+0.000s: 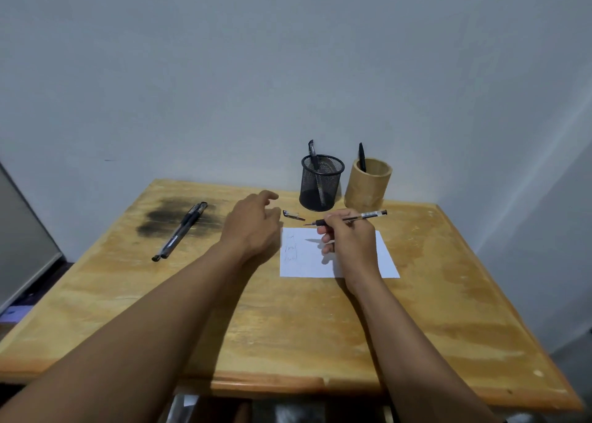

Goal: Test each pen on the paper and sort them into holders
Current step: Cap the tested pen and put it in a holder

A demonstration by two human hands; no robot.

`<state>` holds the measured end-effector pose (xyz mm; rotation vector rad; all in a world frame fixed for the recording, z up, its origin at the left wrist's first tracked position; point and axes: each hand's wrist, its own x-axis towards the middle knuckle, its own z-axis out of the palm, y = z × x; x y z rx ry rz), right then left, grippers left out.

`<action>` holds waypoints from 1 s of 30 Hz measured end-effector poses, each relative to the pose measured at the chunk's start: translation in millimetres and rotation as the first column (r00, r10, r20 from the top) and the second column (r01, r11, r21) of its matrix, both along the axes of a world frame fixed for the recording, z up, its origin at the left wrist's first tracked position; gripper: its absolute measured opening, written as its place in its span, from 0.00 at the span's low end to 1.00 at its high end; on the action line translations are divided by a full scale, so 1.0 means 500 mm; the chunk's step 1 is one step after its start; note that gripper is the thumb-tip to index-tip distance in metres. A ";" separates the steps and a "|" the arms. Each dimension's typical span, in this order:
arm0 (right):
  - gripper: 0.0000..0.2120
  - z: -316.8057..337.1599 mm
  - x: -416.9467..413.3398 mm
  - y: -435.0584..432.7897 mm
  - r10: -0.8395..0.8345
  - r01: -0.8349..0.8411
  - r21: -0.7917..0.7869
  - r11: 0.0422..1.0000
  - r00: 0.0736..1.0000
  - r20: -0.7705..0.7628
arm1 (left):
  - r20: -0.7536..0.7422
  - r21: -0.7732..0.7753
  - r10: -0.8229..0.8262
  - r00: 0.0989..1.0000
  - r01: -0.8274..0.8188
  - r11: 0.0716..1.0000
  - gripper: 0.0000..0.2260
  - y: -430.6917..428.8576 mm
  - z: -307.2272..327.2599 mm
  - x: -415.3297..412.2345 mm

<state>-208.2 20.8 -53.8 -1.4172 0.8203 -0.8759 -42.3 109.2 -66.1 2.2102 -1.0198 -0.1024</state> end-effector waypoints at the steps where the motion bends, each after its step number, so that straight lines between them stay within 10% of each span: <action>1: 0.05 0.004 0.002 -0.004 -0.005 0.005 -0.009 1.000 1.000 0.004 | 0.018 0.039 -0.010 1.000 0.009 0.999 0.17 -0.021 0.002 0.009; 7: 0.06 0.003 0.004 -0.025 -0.031 0.032 -0.030 0.999 0.999 0.011 | 0.202 0.190 -0.055 0.978 0.015 0.982 0.09 -0.069 -0.006 0.031; 15: 0.02 0.022 -0.011 -0.027 -0.008 -0.008 0.102 0.995 0.988 0.151 | -0.101 -0.170 -0.148 0.984 0.129 0.977 0.05 -0.001 0.043 0.000; 30: 0.02 0.076 -0.049 0.008 0.043 -0.100 0.155 0.983 0.941 0.335 | -0.023 -0.292 -0.236 0.971 0.219 0.931 0.03 0.069 0.123 -0.062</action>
